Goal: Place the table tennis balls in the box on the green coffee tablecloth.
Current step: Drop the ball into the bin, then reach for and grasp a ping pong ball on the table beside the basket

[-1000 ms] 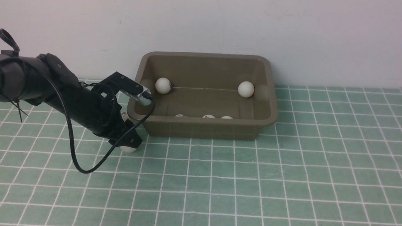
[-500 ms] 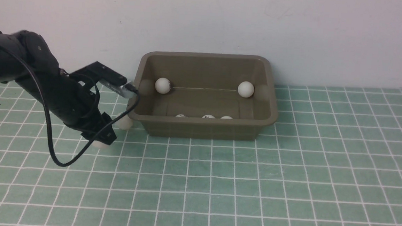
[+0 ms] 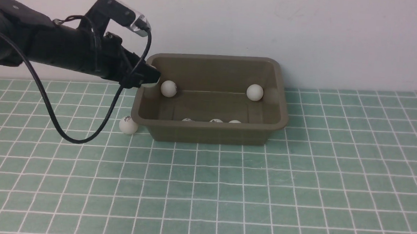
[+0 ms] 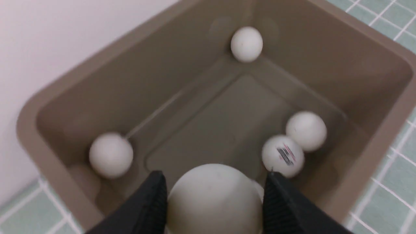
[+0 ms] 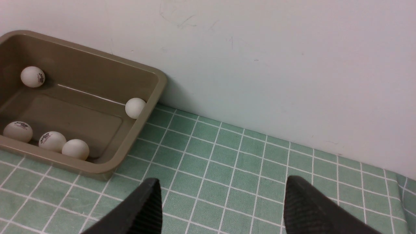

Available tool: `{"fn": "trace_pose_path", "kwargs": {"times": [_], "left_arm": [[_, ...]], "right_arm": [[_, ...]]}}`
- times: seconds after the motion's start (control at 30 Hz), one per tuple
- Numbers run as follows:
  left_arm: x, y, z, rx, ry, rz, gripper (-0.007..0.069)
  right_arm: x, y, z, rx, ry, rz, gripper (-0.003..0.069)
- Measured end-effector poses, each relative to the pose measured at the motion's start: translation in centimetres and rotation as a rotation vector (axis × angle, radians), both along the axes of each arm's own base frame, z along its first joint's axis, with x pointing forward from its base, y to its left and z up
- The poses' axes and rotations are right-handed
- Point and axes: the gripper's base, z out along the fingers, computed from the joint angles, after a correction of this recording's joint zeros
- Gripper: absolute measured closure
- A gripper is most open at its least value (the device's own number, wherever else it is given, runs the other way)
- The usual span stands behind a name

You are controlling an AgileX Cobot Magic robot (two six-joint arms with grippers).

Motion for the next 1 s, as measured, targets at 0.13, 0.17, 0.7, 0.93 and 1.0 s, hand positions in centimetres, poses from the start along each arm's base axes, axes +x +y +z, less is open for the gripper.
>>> {"fn": "trace_pose_path", "kwargs": {"times": [0.13, 0.17, 0.7, 0.93, 1.0], "left_arm": [[1.4, -0.2, -1.7, -0.008, -0.043, -0.032, 0.0286], [1.7, -0.3, -2.1, -0.007, -0.047, -0.037, 0.0284], [-0.9, 5.9, 3.0, 0.128, 0.072, 0.177, 0.0163], [-0.9, 8.6, 1.8, 0.205, 0.111, 0.208, 0.0188], [-0.3, 8.6, 0.0, 0.281, 0.09, 0.117, 0.0188]], "right_arm": [[0.0, 0.0, 0.0, 0.0, 0.0, 0.0, 0.0198], [0.0, 0.0, 0.0, 0.0, 0.0, 0.0, 0.0198], [0.0, 0.0, 0.0, -0.012, -0.002, 0.006, 0.0198], [0.0, 0.0, 0.0, -0.01, -0.001, 0.007, 0.0198], [0.0, 0.1, 0.0, -0.002, 0.0, 0.009, 0.0198]]}}
